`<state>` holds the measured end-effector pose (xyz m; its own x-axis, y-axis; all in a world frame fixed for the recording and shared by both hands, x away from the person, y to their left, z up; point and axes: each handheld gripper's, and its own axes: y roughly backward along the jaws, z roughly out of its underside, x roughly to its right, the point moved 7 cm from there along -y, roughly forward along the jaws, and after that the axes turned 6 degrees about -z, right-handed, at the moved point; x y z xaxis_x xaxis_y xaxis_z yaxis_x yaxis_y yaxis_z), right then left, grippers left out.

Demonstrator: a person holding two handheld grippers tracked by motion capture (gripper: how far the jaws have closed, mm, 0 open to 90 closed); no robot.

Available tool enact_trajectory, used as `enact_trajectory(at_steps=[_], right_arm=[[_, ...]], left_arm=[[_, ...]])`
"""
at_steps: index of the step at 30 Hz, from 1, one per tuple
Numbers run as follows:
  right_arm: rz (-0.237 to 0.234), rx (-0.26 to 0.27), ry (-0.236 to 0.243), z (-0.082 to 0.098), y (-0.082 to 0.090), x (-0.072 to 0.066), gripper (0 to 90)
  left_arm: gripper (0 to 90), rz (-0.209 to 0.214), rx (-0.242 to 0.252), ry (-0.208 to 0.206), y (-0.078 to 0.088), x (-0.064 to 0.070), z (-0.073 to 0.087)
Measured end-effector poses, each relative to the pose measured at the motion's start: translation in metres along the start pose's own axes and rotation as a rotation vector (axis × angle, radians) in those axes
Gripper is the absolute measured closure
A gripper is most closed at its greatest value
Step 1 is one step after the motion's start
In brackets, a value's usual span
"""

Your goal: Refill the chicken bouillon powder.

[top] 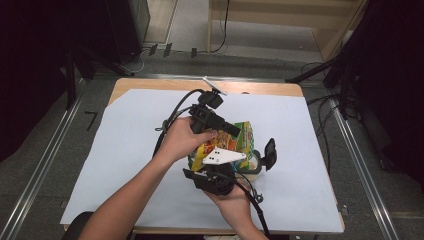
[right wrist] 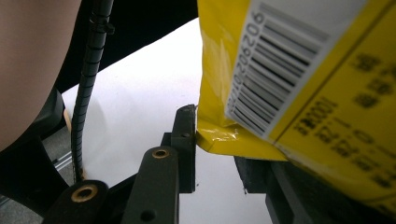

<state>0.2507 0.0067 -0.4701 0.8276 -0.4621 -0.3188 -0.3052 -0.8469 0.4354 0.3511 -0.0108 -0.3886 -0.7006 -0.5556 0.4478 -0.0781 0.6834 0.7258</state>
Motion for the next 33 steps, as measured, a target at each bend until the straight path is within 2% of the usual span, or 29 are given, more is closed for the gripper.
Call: enact_trajectory(at_steps=[33], right_arm=[[0.017, -0.017, 0.026, 0.0002, -0.0009, 0.0007, 72.6]], left_arm=[[78.8, 0.010, -0.006, 0.027, -0.0023, -0.0067, -0.0002]])
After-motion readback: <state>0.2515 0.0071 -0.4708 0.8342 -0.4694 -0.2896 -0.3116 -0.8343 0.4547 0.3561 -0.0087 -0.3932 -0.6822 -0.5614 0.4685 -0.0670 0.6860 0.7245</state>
